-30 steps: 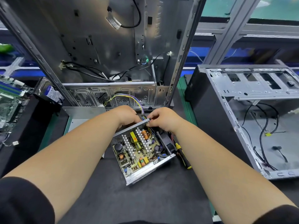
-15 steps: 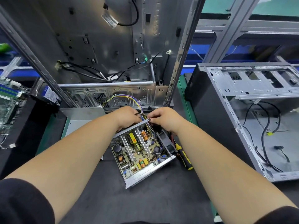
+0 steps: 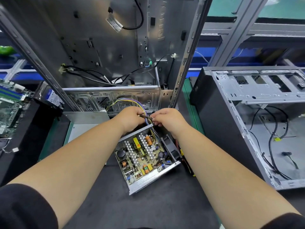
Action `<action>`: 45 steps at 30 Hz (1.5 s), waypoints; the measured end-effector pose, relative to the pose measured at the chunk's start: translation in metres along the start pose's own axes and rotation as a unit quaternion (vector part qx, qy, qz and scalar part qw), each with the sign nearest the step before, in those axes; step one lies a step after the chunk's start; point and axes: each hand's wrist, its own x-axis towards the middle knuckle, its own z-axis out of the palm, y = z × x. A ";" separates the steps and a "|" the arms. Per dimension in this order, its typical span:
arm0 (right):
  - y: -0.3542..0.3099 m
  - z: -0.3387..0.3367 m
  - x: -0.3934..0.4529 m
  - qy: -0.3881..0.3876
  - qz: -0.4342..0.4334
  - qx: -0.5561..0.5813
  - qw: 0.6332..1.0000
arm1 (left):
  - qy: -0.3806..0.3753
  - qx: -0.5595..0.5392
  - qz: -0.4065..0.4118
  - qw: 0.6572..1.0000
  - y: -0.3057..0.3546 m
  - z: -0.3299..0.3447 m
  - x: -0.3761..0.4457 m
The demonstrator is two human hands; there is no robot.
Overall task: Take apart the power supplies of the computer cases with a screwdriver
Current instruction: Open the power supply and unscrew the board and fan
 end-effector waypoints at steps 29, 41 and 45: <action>-0.099 0.130 -0.081 -0.048 -0.334 -0.199 0.920 | 0.216 -0.268 0.023 0.939 -0.071 -0.095 -0.162; -0.113 0.287 -0.112 -0.076 -0.298 -0.202 0.930 | 0.285 -0.133 -0.156 0.936 -0.261 -0.179 -0.273; -0.105 0.331 -0.120 -0.072 -0.277 -0.188 0.940 | 0.223 -0.050 -0.222 0.948 -0.309 -0.187 -0.295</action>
